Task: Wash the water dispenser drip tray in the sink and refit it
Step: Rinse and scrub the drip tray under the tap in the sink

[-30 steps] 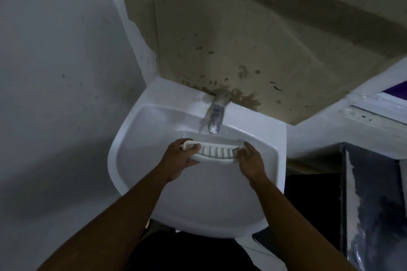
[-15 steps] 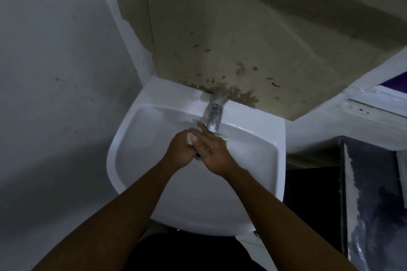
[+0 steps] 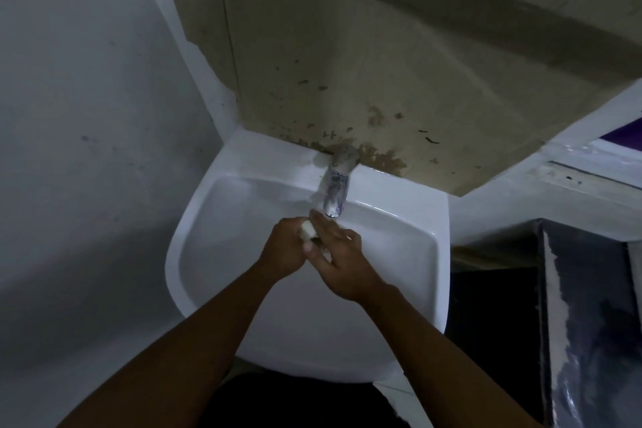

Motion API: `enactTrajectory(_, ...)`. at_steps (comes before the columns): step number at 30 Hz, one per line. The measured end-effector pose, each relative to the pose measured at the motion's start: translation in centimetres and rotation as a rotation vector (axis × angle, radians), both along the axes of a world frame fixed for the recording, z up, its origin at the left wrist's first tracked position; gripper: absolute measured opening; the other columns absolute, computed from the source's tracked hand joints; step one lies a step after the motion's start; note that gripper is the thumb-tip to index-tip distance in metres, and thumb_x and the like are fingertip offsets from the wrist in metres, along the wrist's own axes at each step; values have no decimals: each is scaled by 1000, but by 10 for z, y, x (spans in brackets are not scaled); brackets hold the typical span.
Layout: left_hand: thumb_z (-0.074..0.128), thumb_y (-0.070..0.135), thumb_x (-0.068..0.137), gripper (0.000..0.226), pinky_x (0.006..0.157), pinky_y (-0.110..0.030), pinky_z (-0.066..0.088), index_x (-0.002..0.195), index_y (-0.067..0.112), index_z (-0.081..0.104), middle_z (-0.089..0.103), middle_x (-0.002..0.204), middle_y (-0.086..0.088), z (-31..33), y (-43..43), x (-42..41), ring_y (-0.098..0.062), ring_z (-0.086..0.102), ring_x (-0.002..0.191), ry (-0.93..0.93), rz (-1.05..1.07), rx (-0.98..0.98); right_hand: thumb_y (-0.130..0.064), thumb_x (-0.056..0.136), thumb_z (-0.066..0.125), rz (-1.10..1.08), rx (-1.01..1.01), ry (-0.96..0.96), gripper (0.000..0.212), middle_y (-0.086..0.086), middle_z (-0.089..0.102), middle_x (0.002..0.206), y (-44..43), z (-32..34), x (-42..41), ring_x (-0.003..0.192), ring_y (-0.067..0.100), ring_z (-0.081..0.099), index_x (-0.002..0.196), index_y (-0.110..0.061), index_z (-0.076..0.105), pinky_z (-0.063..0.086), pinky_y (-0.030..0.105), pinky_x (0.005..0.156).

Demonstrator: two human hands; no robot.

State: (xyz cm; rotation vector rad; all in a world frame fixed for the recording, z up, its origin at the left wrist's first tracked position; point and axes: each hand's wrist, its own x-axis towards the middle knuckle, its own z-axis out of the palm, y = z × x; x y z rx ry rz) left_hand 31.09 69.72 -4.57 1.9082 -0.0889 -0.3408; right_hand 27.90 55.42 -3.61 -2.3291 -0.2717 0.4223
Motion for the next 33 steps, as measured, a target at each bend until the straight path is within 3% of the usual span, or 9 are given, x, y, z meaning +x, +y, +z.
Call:
enactTrajectory(2, 68, 9, 72, 13, 65, -28, 53, 72, 22, 69, 72, 74, -1, 1, 0, 2, -14, 68, 72, 42, -2, -50, -58, 97, 26, 45, 47, -69, 61, -6, 30, 158, -8, 2, -2, 147, 8, 20, 150, -28, 27, 15, 35, 116)
enactTrajectory(6, 74, 12, 75, 10, 58, -15, 49, 79, 21, 72, 72, 72, 5, 1, -3, 0, -1, 65, 65, 101, 69, -51, -58, 98, 21, -39, -7, 35, 45, -10, 40, 152, -16, 1, 4, 144, 15, 28, 140, -51, 33, 17, 40, 112)
enactTrajectory(9, 71, 7, 78, 10, 58, -16, 45, 73, 16, 70, 70, 69, 1, 1, -6, 1, -2, 61, 62, 30, 51, 98, -60, 92, 40, -149, -15, -44, 50, -4, 56, 140, 1, 2, 9, 133, 16, 45, 135, -36, 48, 27, 39, 111)
enactTrajectory(12, 67, 0, 75, 36, 51, -12, 38, 53, 27, 58, 58, 51, 14, 5, -11, 3, 8, 51, 48, 60, 93, 121, -41, 92, 58, -344, 189, 69, 37, 4, 67, 127, 9, 8, 19, 118, 19, 61, 127, -29, 62, 46, 40, 104)
enactTrajectory(14, 67, 2, 73, 42, 48, -8, 37, 49, 33, 54, 55, 46, 17, 7, -11, 3, 9, 51, 45, 69, 114, 105, -36, 89, 64, -362, 218, 119, 34, 4, 69, 123, 6, 8, 23, 116, 17, 63, 122, -28, 66, 48, 36, 102)
enactTrajectory(17, 69, 16, 71, 22, 48, -6, 39, 56, 30, 61, 61, 52, 14, 11, -12, 0, 8, 54, 48, 80, 122, 56, -32, 90, 64, -399, 293, 179, 25, 3, 74, 113, 7, 4, 23, 109, 13, 66, 111, -22, 73, 49, 22, 94)
enactTrajectory(21, 68, 4, 70, 36, 45, -9, 40, 50, 32, 58, 60, 46, 14, 8, -15, 1, 5, 56, 47, 96, 149, 80, -28, 93, 61, -607, 373, 130, 22, -1, 77, 92, 17, 1, 22, 81, -1, 68, 96, -16, 79, 45, 2, 69)
enactTrajectory(27, 73, 15, 73, 11, 47, -7, 37, 63, 11, 68, 62, 57, 3, 1, -12, 1, 0, 53, 51, 44, 127, 202, -28, 83, 74, -624, 506, 287, 20, -4, 75, 97, 20, -3, 21, 95, 8, 69, 101, -23, 77, 52, 20, 87)
enactTrajectory(33, 80, 19, 66, 9, 58, -24, 48, 68, 18, 72, 68, 63, 2, 2, -26, 1, -9, 62, 60, 100, 126, 177, -22, 89, 67, -710, 536, 322, 19, 11, 76, 86, 1, 2, 31, 76, 15, 70, 90, -6, 78, 56, 26, 73)
